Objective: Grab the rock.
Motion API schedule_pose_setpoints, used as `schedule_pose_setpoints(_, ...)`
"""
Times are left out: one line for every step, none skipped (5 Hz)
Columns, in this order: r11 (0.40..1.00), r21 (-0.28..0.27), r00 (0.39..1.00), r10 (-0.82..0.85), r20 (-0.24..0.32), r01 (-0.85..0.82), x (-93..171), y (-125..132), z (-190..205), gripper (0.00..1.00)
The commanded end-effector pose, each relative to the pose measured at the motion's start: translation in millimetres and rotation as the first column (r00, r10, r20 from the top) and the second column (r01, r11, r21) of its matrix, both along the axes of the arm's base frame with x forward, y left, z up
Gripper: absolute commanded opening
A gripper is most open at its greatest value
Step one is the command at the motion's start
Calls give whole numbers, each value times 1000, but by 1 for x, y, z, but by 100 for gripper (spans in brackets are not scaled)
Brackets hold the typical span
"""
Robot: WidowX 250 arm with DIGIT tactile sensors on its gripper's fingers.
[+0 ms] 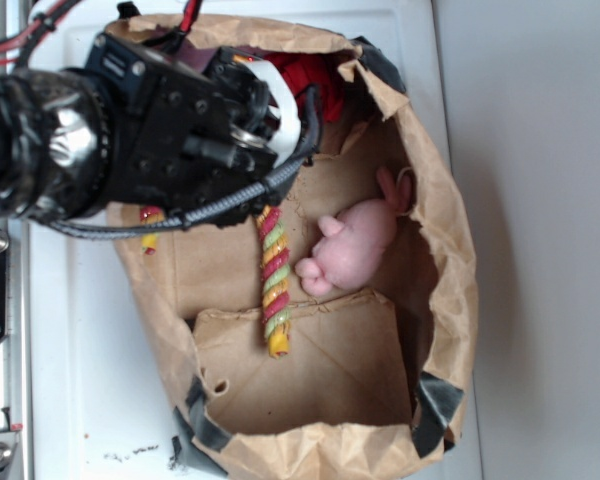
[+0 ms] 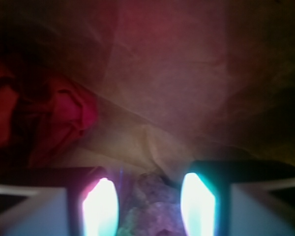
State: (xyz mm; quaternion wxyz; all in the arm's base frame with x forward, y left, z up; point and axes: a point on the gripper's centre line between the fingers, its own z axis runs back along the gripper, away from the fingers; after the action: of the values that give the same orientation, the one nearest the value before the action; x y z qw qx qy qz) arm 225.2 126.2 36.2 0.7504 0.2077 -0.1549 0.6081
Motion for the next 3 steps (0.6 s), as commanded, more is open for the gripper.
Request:
schedule_pose_setpoints(998,-30,997,48,55,-46,9,11,23,0)
schedule_pose_setpoints(997,-67,997,40,69,-35,13,14,33,0)
schedule_pose_setpoints(990,-140,996,6,94,8,19,13,55,0)
